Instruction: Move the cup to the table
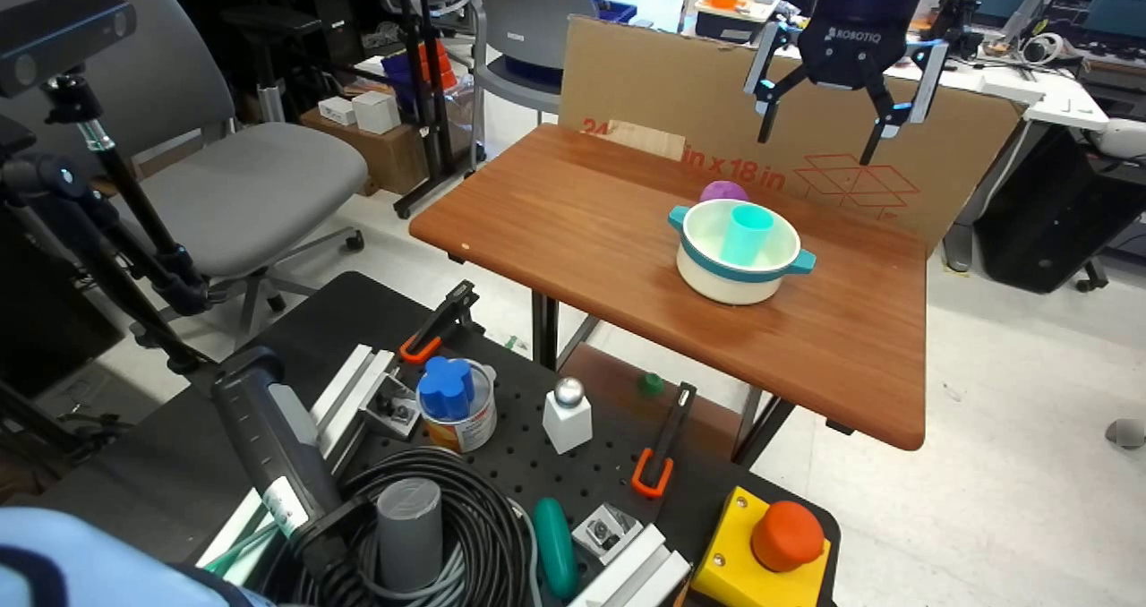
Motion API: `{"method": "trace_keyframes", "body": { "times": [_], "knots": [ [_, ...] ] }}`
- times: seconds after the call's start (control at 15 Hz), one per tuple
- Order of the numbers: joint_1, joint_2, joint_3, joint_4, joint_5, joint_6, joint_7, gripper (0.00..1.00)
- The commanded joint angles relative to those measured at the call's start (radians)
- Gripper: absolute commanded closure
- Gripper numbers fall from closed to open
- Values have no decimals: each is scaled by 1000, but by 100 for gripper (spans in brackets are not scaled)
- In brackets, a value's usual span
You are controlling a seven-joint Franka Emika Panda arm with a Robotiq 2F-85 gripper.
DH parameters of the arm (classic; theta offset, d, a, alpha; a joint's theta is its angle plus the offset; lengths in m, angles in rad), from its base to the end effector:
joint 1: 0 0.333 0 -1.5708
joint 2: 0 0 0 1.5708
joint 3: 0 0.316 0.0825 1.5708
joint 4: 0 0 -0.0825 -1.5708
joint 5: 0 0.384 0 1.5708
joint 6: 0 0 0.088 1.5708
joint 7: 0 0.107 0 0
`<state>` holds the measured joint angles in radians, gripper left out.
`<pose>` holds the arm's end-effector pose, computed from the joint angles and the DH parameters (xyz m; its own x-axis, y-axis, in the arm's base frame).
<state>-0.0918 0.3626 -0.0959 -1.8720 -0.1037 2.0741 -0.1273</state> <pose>0.6013 -0.1166 0.3092 0.9845 -0.0079 -0.1753 0.0087 -0.9955 0.0939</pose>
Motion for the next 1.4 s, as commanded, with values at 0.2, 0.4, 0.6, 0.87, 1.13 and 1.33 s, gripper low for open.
{"method": "trace_keyframes", "body": {
  "times": [0.2, 0.4, 0.6, 0.87, 1.13, 1.33],
  "knots": [
    [-4, 63, 1, -11, -84, 73, -44, 0],
    [1, 65, -1, -49, -124, 77, -51, 0],
    [10, 64, 1, -85, -164, 84, -49, 0],
    [28, 88, 10, -87, -202, 114, -30, 0],
    [51, 107, 26, -86, -205, 162, -31, 0],
    [64, 119, 35, -81, -196, 144, -31, 0]
  ]
}}
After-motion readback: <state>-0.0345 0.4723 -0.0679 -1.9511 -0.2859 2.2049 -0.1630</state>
